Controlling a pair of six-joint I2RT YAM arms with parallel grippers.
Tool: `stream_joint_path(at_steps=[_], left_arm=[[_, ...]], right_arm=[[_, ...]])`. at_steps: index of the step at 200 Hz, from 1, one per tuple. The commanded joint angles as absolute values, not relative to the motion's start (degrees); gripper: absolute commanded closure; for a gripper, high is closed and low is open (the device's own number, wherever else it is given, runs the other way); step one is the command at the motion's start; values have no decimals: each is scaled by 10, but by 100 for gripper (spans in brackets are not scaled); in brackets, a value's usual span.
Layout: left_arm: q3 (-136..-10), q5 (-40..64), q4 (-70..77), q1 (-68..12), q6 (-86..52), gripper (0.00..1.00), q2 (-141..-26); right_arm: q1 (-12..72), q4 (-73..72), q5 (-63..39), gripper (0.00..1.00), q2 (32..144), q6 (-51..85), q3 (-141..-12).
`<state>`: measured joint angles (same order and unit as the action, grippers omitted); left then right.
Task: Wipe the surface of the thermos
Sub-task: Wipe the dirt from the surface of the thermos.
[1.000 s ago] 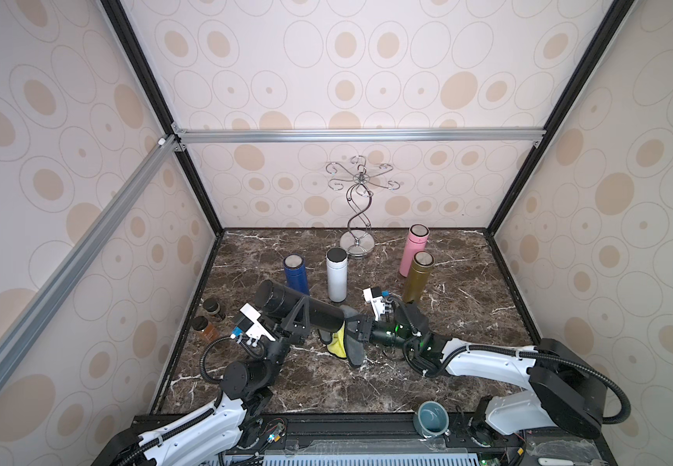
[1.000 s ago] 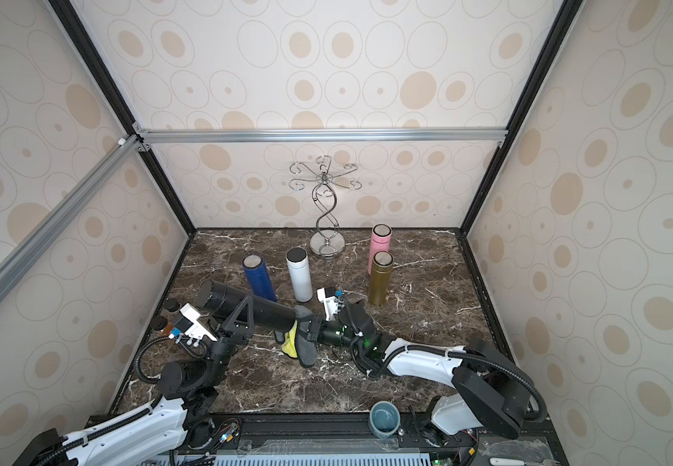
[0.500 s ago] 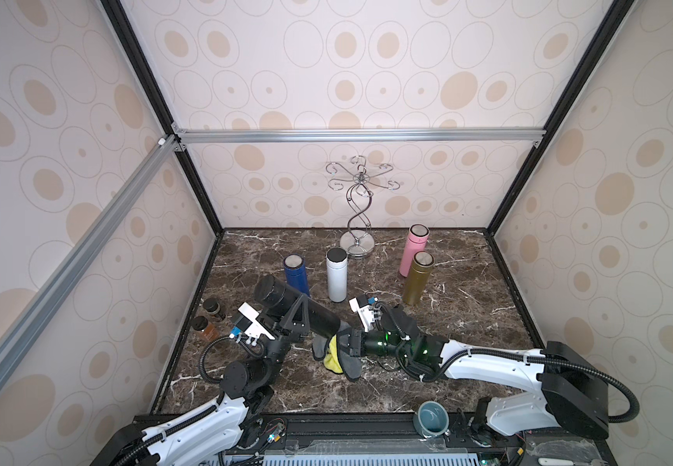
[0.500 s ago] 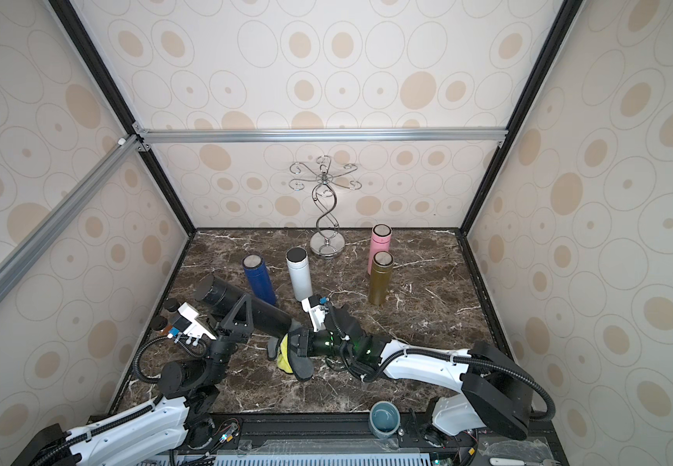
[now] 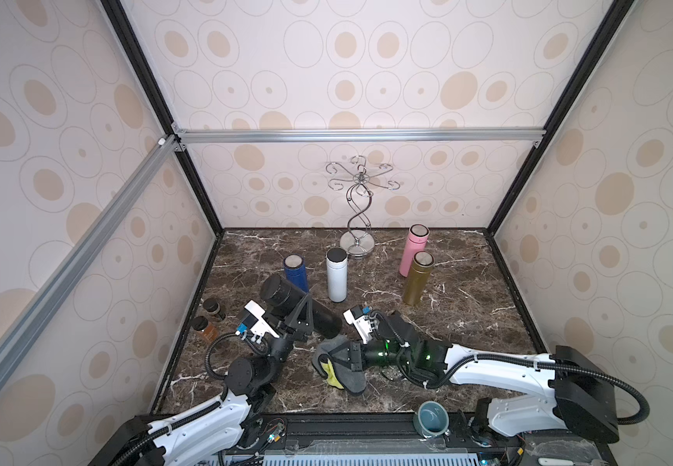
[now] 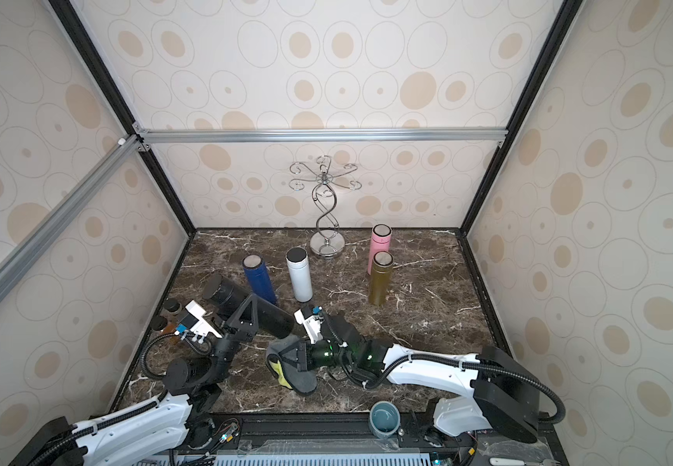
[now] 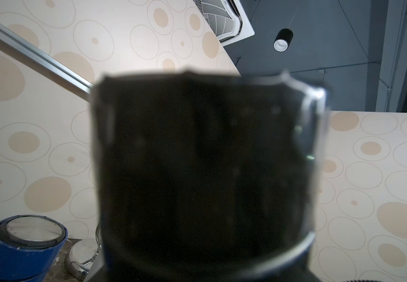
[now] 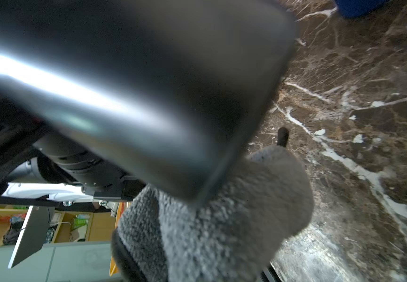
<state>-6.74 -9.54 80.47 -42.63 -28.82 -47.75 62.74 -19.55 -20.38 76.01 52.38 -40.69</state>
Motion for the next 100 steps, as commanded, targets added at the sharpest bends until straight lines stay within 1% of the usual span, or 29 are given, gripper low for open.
stream_joint_path(at_steps=[1,38,59,76,100], left_arm=[[-97,-86,833,-426,-282,100,-475],[-90,-80,848,-427,-299,100,-491],[-88,-79,857,-427,-304,100,-502],[-89,-78,862,-428,-305,100,-509],[-92,-71,869,-429,-306,100,-515]], right_arm=[[634,-188,-212,100,750,501,-442],[634,-121,-144,100,768,468,-518],[633,-106,-141,100,788,463,-557],[634,-97,-137,100,800,465,-574],[635,-61,-92,100,809,466,-583]])
